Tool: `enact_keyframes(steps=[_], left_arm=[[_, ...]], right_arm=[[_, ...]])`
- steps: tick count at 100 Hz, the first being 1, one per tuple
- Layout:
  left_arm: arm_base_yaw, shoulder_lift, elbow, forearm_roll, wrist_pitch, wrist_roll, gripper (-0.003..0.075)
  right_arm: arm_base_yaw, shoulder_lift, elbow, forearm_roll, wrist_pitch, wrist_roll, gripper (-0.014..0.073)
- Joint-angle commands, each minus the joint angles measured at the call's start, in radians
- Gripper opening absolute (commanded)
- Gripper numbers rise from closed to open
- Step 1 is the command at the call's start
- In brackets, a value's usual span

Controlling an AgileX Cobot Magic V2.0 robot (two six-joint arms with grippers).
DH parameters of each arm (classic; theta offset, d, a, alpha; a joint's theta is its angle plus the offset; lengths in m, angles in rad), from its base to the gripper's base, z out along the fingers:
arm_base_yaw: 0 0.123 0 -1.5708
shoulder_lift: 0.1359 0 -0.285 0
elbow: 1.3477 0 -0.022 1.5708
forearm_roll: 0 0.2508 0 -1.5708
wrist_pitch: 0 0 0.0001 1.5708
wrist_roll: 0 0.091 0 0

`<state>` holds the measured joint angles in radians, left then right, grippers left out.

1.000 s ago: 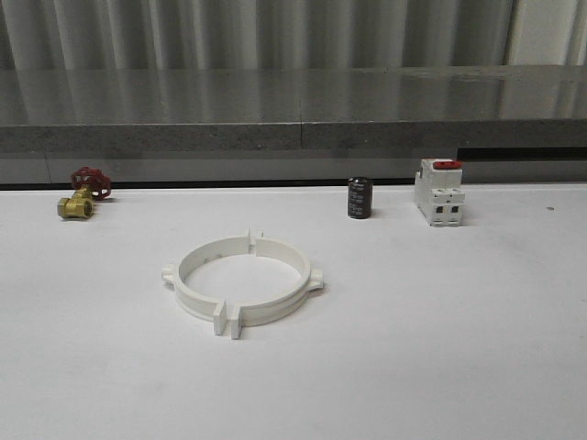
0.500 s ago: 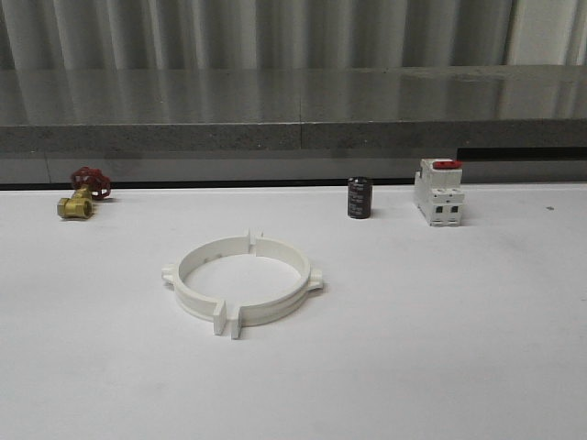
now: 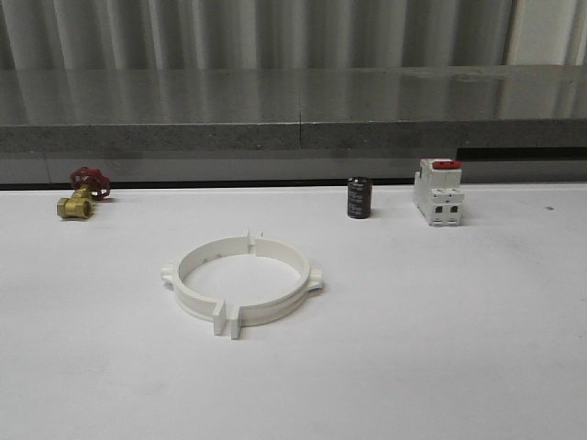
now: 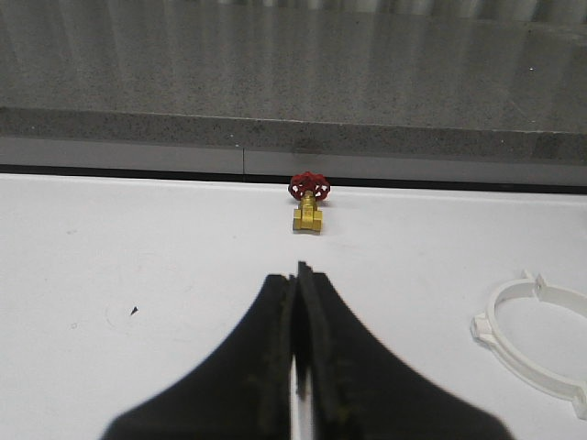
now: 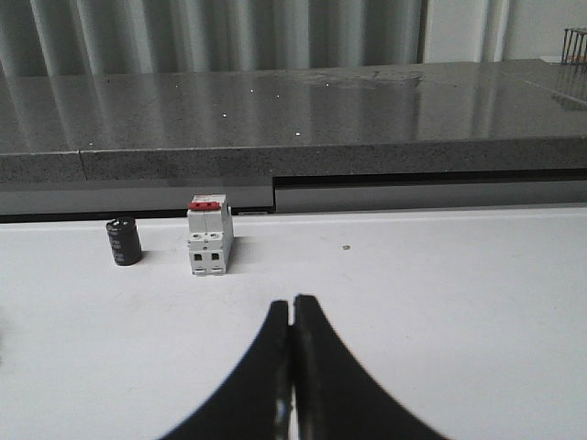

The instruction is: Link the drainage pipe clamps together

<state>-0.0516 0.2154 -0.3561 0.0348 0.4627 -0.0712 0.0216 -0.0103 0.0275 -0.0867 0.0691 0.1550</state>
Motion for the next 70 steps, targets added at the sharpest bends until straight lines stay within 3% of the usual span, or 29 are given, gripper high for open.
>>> enact_keyframes(steps=[1,38,60,63,70], left_arm=[[0.001,0.005,0.004,-0.007,-0.093,0.001,-0.0021],[0.001,-0.176,0.225,0.019,-0.259,0.001,-0.0021],[0.001,-0.247,0.407,0.019,-0.450,0.028,-0.0021],[0.001,-0.247,0.401,0.019,-0.387,0.028,-0.0021],[0.001,-0.247,0.403,0.019,-0.391,0.050,-0.0021]], right_arm=[[-0.005,-0.019,-0.017,0.002,-0.080,-0.003,-0.0067],[-0.005,-0.019,-0.017,0.002,-0.080,-0.003,-0.0067],[-0.005,-0.019,-0.017,0.002,-0.080,-0.003,-0.0067],[-0.005,-0.019,-0.017,0.002,-0.080,-0.003,-0.0067],[-0.005,-0.018,-0.017,0.002,-0.081,-0.003,-0.0067]])
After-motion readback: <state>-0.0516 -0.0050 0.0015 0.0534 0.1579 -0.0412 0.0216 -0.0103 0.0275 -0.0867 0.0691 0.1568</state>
